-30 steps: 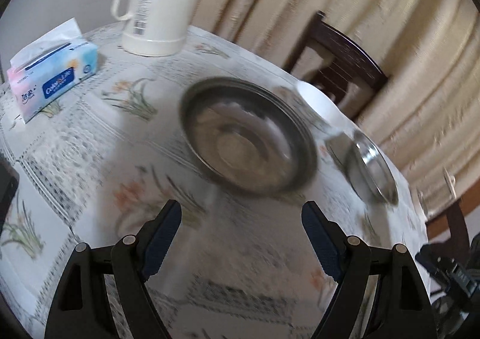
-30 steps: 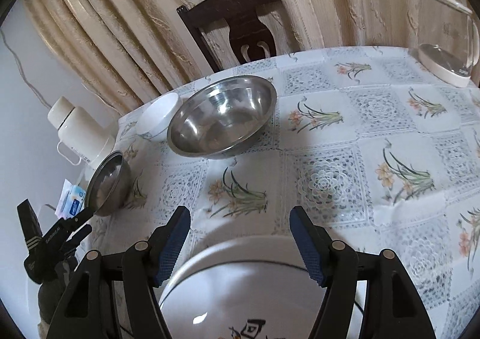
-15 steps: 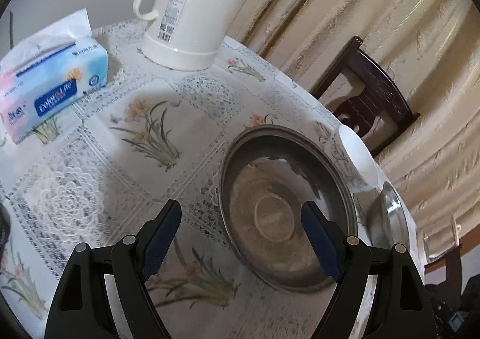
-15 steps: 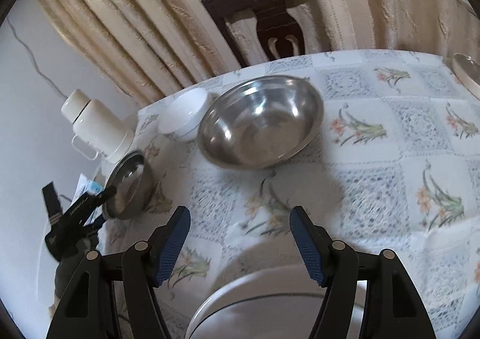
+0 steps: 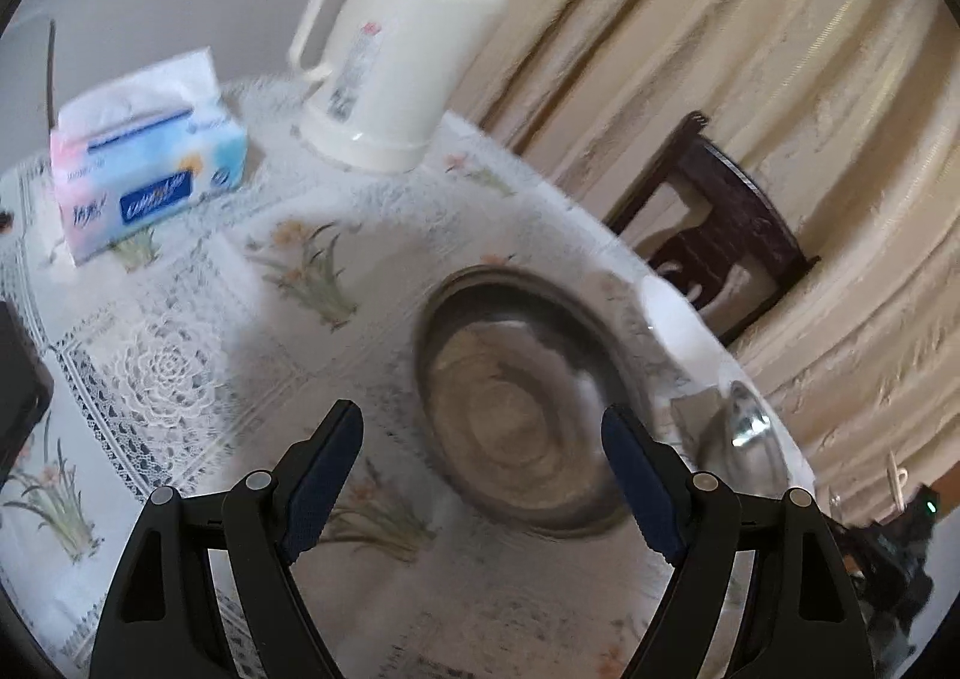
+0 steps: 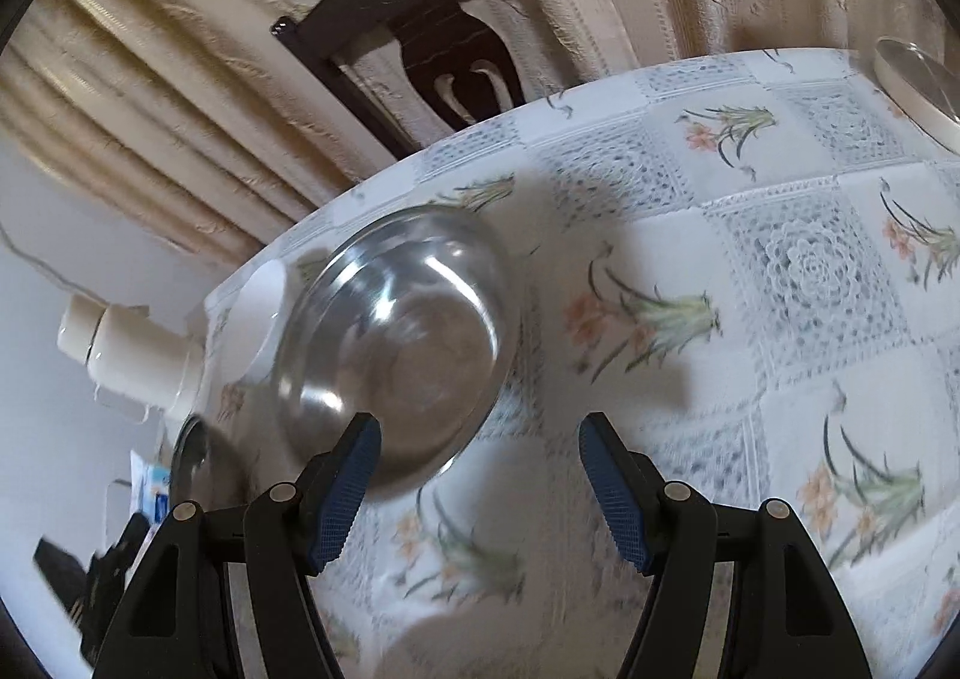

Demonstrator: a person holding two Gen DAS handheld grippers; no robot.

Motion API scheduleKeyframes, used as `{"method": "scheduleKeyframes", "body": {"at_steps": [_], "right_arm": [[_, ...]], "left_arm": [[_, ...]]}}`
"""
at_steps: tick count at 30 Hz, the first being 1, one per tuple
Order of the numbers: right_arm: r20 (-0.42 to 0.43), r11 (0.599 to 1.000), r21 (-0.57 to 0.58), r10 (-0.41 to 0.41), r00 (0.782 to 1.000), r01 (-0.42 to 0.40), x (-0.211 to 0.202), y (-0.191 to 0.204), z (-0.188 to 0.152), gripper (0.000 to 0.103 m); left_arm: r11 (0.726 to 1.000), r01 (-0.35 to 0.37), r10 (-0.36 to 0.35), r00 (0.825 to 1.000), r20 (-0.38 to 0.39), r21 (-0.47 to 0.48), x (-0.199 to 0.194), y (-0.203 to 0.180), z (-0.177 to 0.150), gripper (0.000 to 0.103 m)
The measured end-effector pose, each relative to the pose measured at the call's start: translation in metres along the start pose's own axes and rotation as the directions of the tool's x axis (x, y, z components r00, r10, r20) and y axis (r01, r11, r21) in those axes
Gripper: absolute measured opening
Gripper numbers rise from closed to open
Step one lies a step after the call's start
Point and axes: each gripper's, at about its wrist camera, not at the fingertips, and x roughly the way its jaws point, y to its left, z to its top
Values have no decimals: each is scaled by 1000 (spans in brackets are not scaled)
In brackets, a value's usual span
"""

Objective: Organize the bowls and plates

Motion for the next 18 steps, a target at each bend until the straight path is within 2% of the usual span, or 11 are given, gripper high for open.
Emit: {"method": "scheduleKeyframes", "body": {"at_steps": [5,11,14,18], "right_arm": [[-20,1000,2,22,1000,-22,15,-2,13,72],[-32,999,1,45,998,-45,25,-6,20,63],[-46,999,-4,54,997,-55,31,-7,23,56],[-63,998,-4,64,996,-64,38,-8,26,47]], "left_arm": [[991,98,-94,994,-49,95,6,-45,-14,82],[958,236,-205,961,-185,165,38,-100,-32,82],[939,268,-222,951,-215,216,54,-126,-36,78],[925,296,-229,934,-274,238,82,-151,-38,65]]}}
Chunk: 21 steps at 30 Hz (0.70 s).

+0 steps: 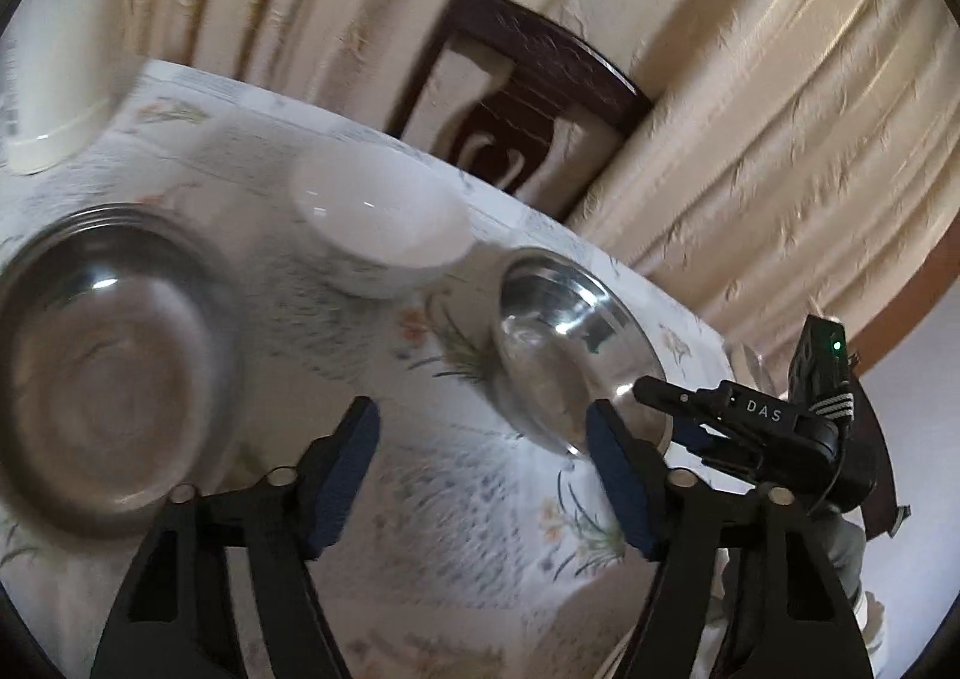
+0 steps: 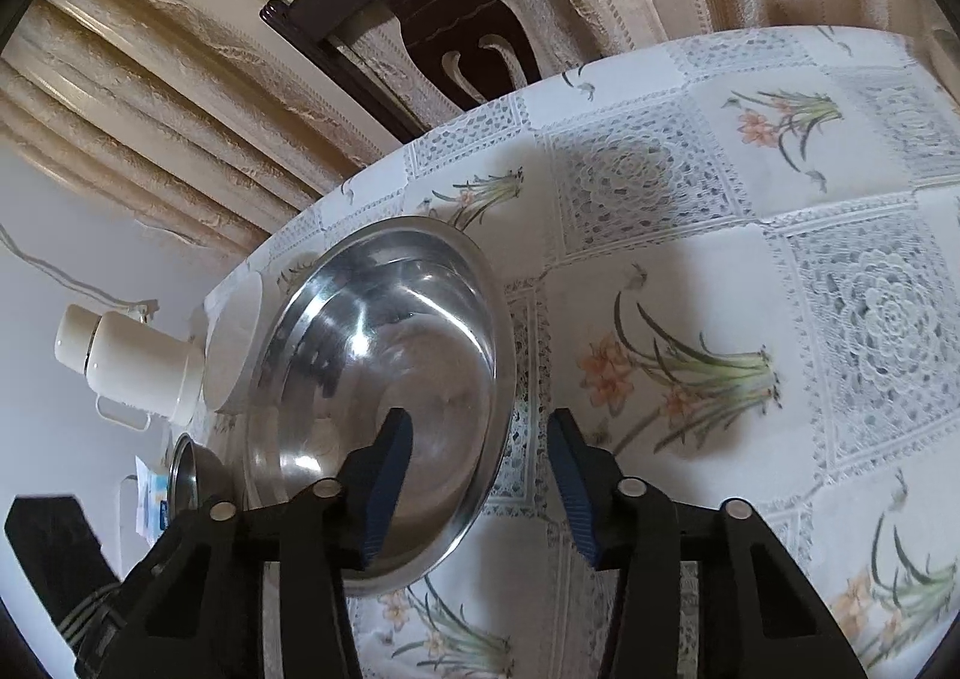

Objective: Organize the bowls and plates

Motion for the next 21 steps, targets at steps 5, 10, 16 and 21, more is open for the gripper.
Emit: {"method": "scheduleKeyframes", "body": {"at_steps": [5,10,16,21], "right_arm": [[-21,1000,-18,11,1000,-12,4,3,-1,35],[-28,999,-45,4,1000,-5,4,5,-3,27],[-5,995,-95,-31,999,31,-5,9,-8,26],[5,990,-133,-44,999,44,-12,16,-13,25]], "left_arm": [[1000,6,-5,997,-73,23,39,-9,9,52],[998,14,-7,992,-128,54,69,-19,11,39],[993,-7,21,992,-124,118,78,-28,10,35],[990,-10,26,994,-109,144,71,-30,6,35]]}}
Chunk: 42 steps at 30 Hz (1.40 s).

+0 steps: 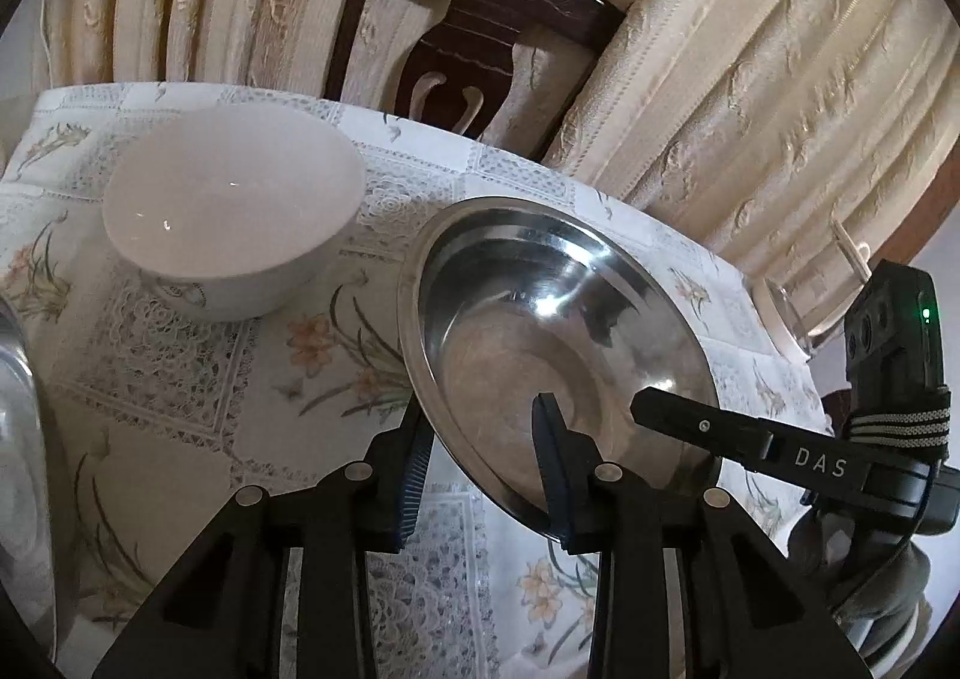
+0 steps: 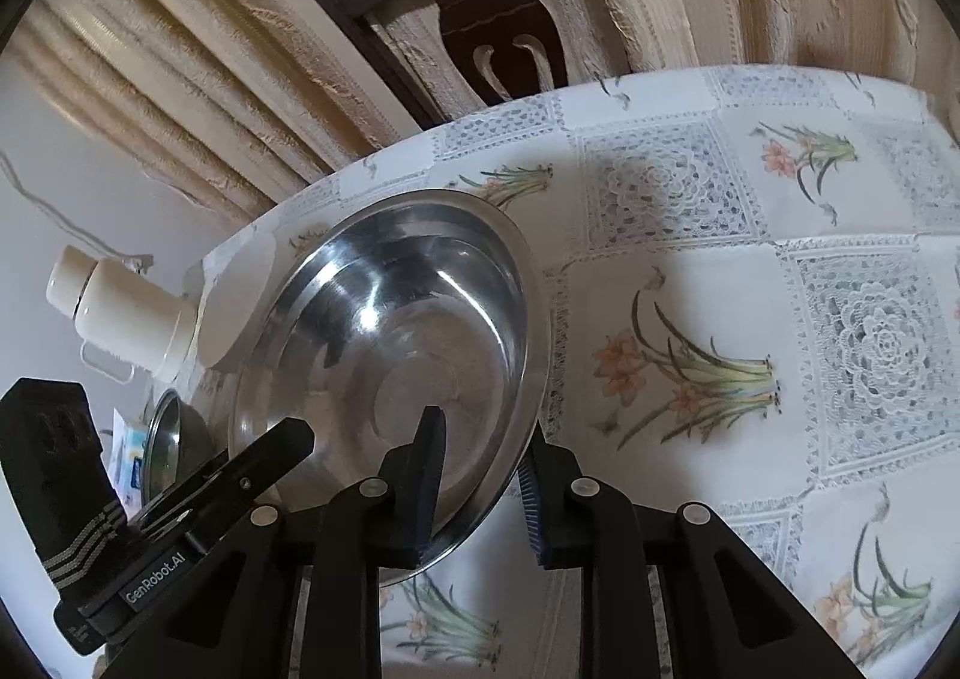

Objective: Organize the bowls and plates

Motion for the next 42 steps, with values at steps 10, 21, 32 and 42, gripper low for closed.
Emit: {"method": "scheduleKeyframes", "body": {"at_steps": [10,21,32,42], "right_arm": [[8,996,-86,26,1000,-25,-27,35,-22,25],[-67,978,-159,127,990,-137,-36,90,-85,25],[-121,941,-246,206,971,-230,-46,148,-151,25],[-128,921,-286,237,963,-265,-58,168,-193,26]], "left_arm": [[999,-25,24,998,50,19,-45,-3,-15,35],[998,-44,50,992,113,-54,-130,30,-68,34],[985,-122,136,984,118,-123,-208,64,-147,35],[974,-173,198,963,182,-143,-271,71,-195,35]]}}
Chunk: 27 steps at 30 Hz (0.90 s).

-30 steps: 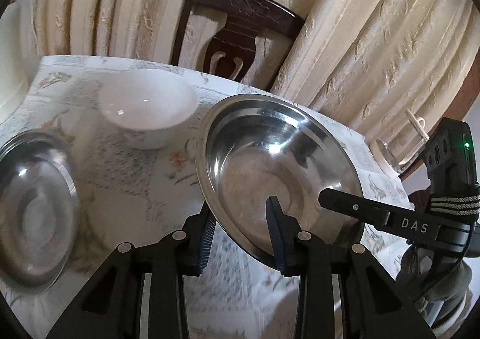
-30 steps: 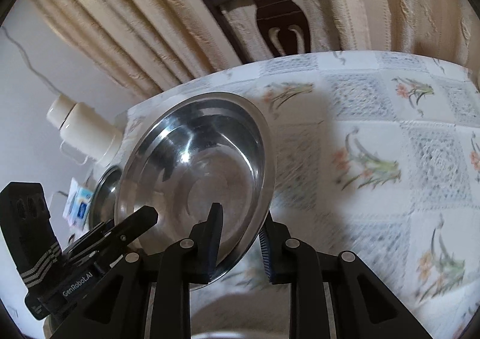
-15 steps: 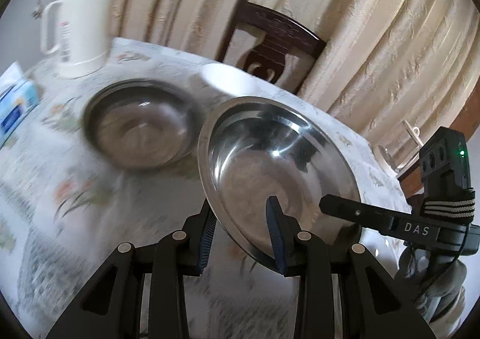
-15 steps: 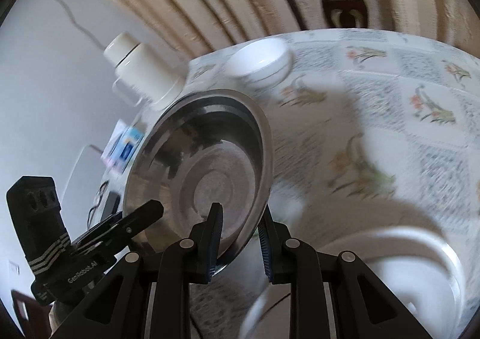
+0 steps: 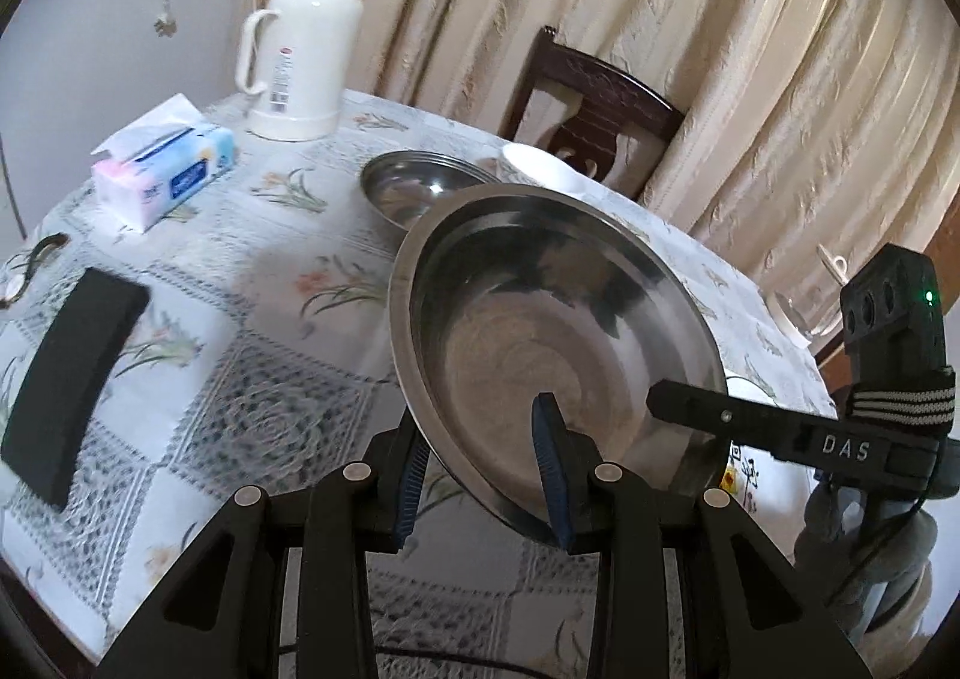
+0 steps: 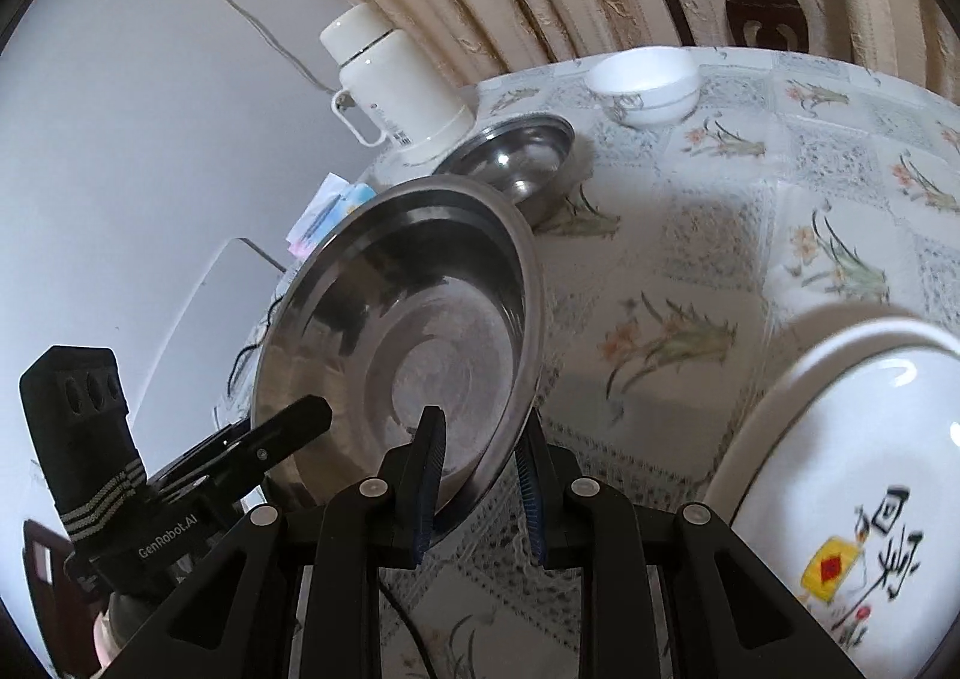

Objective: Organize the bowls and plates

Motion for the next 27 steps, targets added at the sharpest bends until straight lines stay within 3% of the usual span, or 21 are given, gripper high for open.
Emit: {"method": "scheduleKeyframes", "body": {"at_steps": [12,27], "right_arm": [[3,995,3,-102,995,102,7,-5,-17,25],[2,983,-49,-179,984,179,29,-2,-21,25]], "left_arm": [[999,41,-41,998,-51,-7,19,-1,-23,35],[1000,8,-9,997,-81,-6,46,15,-32,35]]}}
